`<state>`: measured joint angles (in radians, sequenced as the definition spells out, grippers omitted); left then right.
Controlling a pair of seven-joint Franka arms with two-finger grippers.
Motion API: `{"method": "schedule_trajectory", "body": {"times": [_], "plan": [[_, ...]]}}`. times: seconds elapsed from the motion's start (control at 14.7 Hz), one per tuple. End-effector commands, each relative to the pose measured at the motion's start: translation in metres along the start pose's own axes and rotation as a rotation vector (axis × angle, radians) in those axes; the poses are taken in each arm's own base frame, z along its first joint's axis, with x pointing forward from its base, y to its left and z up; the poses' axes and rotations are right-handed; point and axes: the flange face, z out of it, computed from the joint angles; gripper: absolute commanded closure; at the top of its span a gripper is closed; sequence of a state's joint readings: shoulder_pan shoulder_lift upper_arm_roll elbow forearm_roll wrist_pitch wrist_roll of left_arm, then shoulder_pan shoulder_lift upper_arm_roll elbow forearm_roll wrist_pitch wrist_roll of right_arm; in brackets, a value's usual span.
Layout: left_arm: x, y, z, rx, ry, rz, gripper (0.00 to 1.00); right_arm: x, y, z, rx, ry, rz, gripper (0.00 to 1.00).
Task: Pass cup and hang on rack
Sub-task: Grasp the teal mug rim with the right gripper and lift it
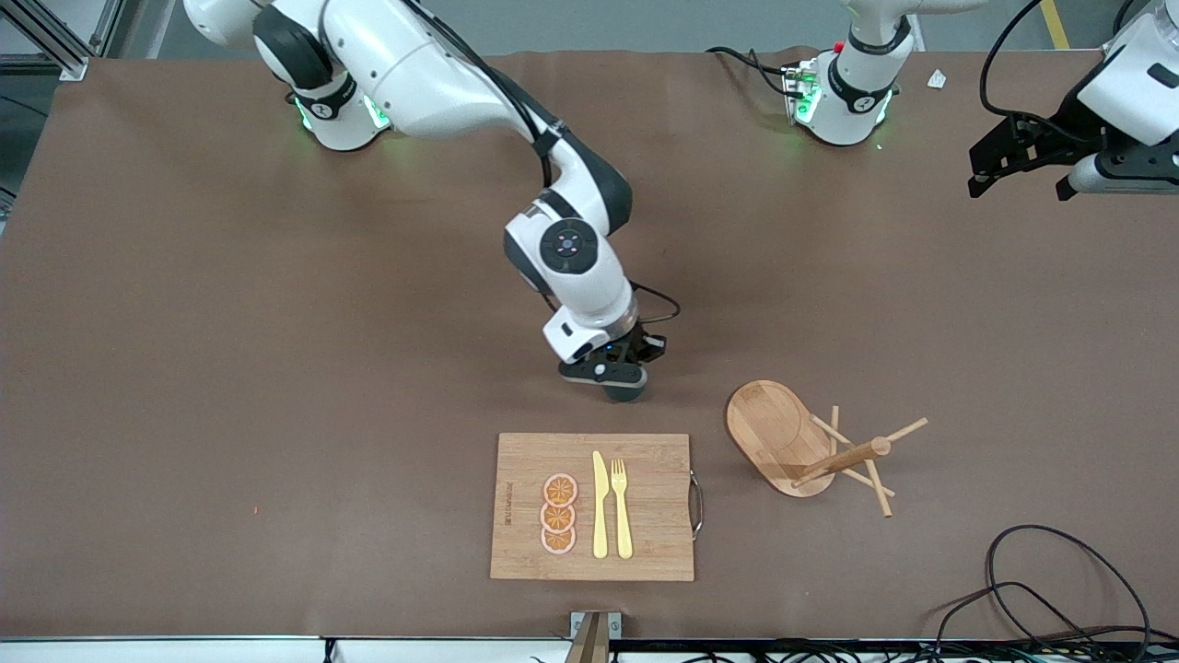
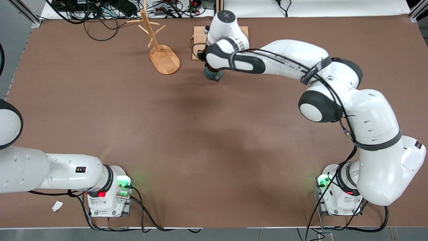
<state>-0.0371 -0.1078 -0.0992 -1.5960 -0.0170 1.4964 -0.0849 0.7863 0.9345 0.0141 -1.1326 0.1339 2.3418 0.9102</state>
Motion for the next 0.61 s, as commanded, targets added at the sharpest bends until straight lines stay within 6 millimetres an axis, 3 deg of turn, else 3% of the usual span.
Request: {"method": "schedule_trajectory", "body": {"times": [0.0,0.14,0.27,0.54], "plan": [[0.009,0.010,0.003,-0.014,0.013,-0.002,0.00,-0.001,-0.008,0.002,0.011,-0.001,0.036,0.85],[0.016,0.019,0.010,-0.020,0.019,0.012,0.00,0.001,-0.006,0.000,-0.001,-0.003,0.035,0.51],[0.024,0.024,0.017,-0.027,0.030,0.019,0.00,0.010,-0.004,-0.015,-0.009,0.007,0.035,0.00],[0.029,0.068,0.036,-0.028,-0.002,-0.080,0.00,0.051,0.012,-0.060,-0.014,0.046,0.069,0.00]]}}
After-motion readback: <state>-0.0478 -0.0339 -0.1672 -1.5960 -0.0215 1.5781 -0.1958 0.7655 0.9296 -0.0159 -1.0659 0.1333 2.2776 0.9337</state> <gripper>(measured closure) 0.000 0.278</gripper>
